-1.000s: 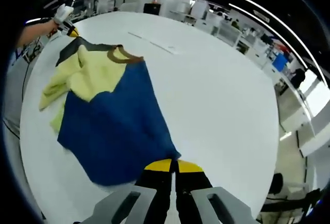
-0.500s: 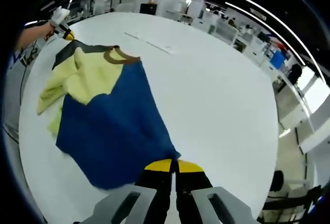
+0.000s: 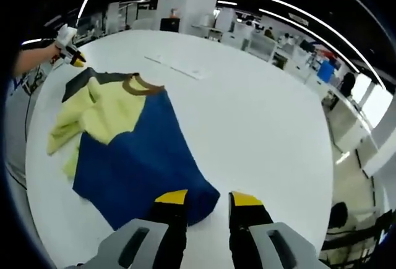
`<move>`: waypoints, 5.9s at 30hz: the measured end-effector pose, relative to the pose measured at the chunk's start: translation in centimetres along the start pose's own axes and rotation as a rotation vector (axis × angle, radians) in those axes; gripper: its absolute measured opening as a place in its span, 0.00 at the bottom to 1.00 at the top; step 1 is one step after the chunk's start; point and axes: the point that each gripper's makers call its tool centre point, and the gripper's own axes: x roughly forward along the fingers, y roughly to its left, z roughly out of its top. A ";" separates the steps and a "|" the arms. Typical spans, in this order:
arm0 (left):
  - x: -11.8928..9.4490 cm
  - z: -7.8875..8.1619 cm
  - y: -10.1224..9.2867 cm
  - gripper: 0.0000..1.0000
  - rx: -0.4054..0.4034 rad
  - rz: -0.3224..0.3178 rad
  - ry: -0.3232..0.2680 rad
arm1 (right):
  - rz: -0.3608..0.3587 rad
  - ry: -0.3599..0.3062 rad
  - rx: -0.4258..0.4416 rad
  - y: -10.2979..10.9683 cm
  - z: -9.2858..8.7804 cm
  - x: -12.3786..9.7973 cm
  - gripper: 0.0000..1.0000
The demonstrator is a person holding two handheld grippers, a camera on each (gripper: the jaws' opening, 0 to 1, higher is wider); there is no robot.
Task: Fold the garment on the visible template until the final outline fits inside the template.
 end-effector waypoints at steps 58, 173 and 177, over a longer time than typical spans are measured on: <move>-5.8 1.8 -15.0 0.79 0.035 -0.241 -0.232 | 0.163 -0.216 -0.003 9.4 2.1 -5.6 0.59; -2.4 -0.7 -35.7 0.16 -0.021 -0.611 -0.130 | 0.437 -0.169 -0.128 22.8 -0.3 -2.2 0.19; -2.2 -0.6 -35.9 0.12 -0.014 -0.606 -0.122 | 0.435 -0.170 -0.131 22.7 -0.2 -2.1 0.19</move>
